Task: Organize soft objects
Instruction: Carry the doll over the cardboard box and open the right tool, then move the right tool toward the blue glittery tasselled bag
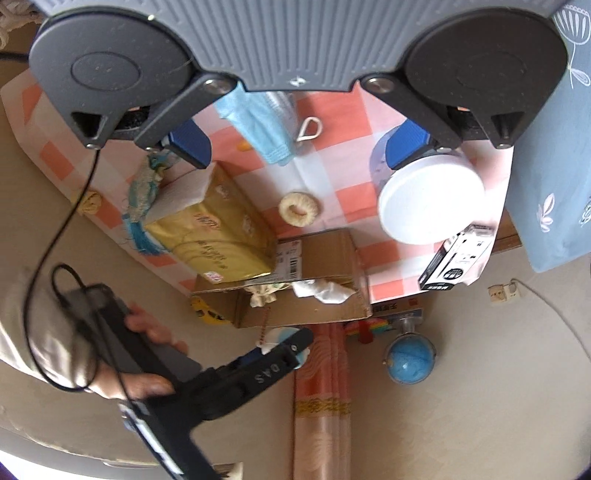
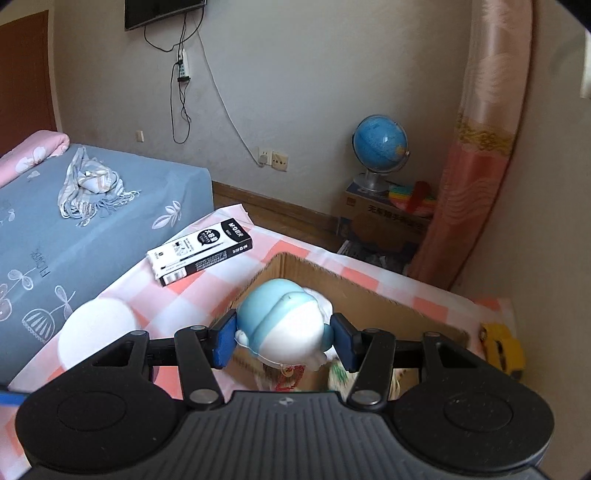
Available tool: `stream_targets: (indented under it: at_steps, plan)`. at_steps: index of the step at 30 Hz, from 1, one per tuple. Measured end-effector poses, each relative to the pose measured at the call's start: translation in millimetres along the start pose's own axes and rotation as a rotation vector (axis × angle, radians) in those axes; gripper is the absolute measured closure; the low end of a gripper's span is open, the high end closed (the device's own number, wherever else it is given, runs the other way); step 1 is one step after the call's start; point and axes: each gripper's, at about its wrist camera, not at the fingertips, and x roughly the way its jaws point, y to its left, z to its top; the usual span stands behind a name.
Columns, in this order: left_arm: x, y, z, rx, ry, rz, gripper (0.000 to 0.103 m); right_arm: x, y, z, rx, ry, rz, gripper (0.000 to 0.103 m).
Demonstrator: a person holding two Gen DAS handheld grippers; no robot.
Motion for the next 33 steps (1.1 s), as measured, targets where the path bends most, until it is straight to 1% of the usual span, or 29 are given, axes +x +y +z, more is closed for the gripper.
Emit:
stream_targets:
  at_steps: [2,3,4,5,7,9,12,20,26,33]
  plan:
    - [1.7,5.5,-1.4,-0.018,0.002,0.014,0.003,15.7,-1.2,8.2,0.005,0.013,0.018,0.043]
    - [2.6,8.0,-2.0,-0.027,0.005,0.021,0.003,22.0,-1.4,10.7,0.009,0.015,0.02,0.04]
    - [2.8,10.0,-2.6,-0.034,0.008,0.024,0.003,26.0,-0.7,12.1,0.015,0.017,0.011,0.026]
    - [2.7,11.4,-3.5,-0.038,0.009,0.025,0.003,28.7,-0.5,12.2,0.021,0.02,-0.004,0.01]
    - [1.9,12.7,-5.4,-0.04,0.012,0.025,0.003,26.2,0.2,8.4,0.031,-0.002,-0.018,0.0]
    - [1.4,12.7,-6.8,-0.037,0.017,0.025,0.003,18.4,-0.9,1.7,0.052,-0.014,0.0,0.0]
    - [1.0,11.9,-6.9,-0.037,0.016,0.019,0.003,7.4,-0.2,-6.4,0.069,-0.004,-0.012,0.0]
    - [-6.1,1.1,-10.1,-0.028,0.012,0.011,0.003,-42.7,4.2,-29.3,0.11,-0.043,-0.013,0.0]
    - [-11.7,-8.3,-14.5,-0.009,0.02,0.009,0.003,-72.7,13.9,-63.1,0.148,-0.07,-0.025,0.0]
    - [-13.4,-12.9,-21.9,0.002,0.038,0.011,0.003,-104.4,28.2,-119.3,0.186,-0.104,-0.093,0.0]
